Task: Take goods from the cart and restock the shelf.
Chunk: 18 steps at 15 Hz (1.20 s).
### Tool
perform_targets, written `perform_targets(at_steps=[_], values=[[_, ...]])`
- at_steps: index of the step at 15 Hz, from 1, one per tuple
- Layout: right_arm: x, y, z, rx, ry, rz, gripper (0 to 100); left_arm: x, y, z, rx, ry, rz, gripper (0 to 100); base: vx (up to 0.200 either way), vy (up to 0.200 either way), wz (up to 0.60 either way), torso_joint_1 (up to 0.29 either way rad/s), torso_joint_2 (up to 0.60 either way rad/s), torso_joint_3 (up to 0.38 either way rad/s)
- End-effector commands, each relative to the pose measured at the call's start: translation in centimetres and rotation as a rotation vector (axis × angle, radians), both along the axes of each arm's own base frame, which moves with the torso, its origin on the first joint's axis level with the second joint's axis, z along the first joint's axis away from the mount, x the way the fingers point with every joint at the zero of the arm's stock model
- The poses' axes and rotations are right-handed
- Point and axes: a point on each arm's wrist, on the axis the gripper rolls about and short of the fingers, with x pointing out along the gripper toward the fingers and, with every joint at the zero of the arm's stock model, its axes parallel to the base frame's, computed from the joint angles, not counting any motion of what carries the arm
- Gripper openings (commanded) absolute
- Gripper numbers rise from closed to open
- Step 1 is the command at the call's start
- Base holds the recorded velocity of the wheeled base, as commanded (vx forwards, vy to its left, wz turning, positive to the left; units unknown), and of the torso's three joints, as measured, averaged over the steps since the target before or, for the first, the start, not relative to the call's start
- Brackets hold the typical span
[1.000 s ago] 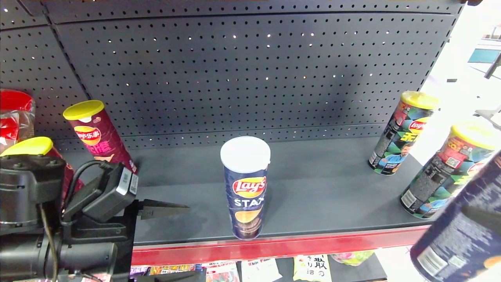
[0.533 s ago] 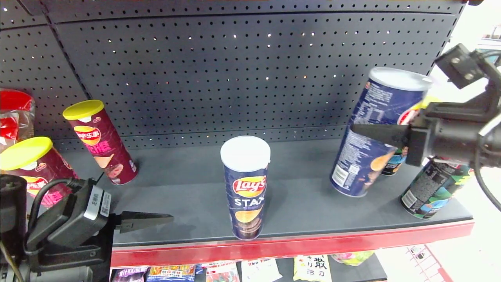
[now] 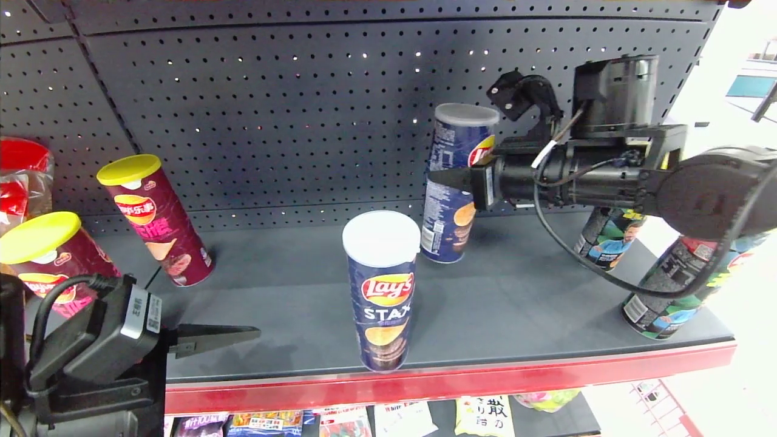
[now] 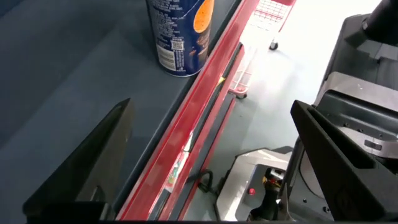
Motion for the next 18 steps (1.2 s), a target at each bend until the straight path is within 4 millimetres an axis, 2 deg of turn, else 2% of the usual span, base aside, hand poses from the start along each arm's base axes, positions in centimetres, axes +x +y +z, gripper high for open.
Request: perform_targets(at_steps=[1, 4, 6, 10, 18], values=[[2.1, 2.2, -2.3, -0.023, 0.039, 0.022, 0, 0.1, 0.2, 0.1, 0.003, 0.001, 0.035, 100, 0.000, 0.000, 0.00, 0.000, 0.00, 0.000], [2.7, 3.2, -3.0, -0.027, 0.043, 0.039, 0, -0.5, 0.6, 0.4, -0.030, 0.033, 0.144, 100, 0.000, 0.000, 0.00, 0.000, 0.00, 0.000], [2.7, 3.8, -3.6, -0.034, 0.055, 0.052, 0, -0.7, 0.7, 0.1, -0.030, 0.042, 0.143, 100, 0.000, 0.000, 0.00, 0.000, 0.00, 0.000], [4.2, 5.3, -4.4, -0.012, 0.014, 0.061, 0, -1.3, 0.9, 0.0, -0.035, 0.034, 0.135, 100, 0.000, 0.000, 0.00, 0.000, 0.00, 0.000], [4.7, 5.9, -5.2, -0.023, 0.017, 0.060, 0, -1.9, 1.1, 0.0, -0.040, 0.024, 0.143, 100, 0.000, 0.000, 0.00, 0.000, 0.00, 0.000]])
